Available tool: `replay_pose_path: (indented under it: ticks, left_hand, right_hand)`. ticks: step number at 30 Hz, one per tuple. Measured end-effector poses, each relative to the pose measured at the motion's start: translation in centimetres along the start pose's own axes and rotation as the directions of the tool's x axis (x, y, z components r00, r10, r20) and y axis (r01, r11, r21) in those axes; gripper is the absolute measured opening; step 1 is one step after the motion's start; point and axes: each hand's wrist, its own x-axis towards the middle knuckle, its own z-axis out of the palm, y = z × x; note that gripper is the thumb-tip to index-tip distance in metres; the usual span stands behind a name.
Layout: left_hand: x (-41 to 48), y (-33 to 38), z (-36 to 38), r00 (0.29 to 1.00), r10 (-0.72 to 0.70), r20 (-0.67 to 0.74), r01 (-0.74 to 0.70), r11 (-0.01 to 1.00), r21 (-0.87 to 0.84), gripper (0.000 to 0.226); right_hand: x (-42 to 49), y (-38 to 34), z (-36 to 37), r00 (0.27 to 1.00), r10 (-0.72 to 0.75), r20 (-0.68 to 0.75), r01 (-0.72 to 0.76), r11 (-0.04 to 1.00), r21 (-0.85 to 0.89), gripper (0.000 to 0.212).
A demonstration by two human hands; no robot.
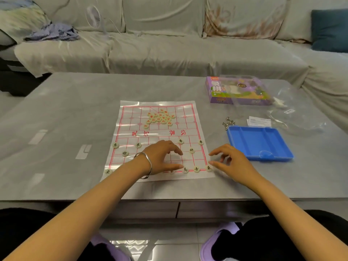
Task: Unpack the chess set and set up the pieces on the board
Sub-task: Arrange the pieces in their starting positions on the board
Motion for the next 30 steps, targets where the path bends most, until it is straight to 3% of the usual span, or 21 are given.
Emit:
replay_pose_path:
  ticks: [6,11,17,22,27,30]
  left_hand:
    - [-1.9,-2.4,-3.4,0.989,-0.118,-0.091,0.115,0.993,-0.038,0.041]
    - [-3.0,-5.0,-4.7,0.969,-0.228,-0.097,0.218,0.971,-0.096,0.049]
    - [-2.1,-8.0,-5.6,0.962,-0.274,-0.004,0.273,0.959,-0.07,0.054]
    - [0.3,-9.1,-5.9,0.961,-0.271,0.045,0.275,0.953,-0.129,0.049]
    - [3.8,-9.8,-6.1,0.953,-0.297,0.053,0.301,0.919,-0.256,0.056]
    - [5.9,-10.3,-6.4,0.956,-0.291,0.041,0.293,0.929,-0.225,0.071]
  right_hand:
    - [2.7,-4.1,-0.7,0.998,-0.063,0.019,0.062,0.998,0.03,0.018]
    - [5.6,-7.0,0.1,0.994,-0.099,0.046,0.099,0.995,-0.003,0.028]
    - [8.8,-7.0,1.8,0.994,-0.012,0.113,0.015,0.999,-0.032,0.042]
    - [11.8,-6.4,2.6,0.963,0.077,0.26,-0.071,0.997,-0.033,0.047]
    - [15.6,-6.2,4.2,0.983,0.128,0.131,-0.123,0.991,-0.044,0.037]
    - [17.5,-6.2,5.7,0.991,0.127,0.038,-0.124,0.989,-0.079,0.032]
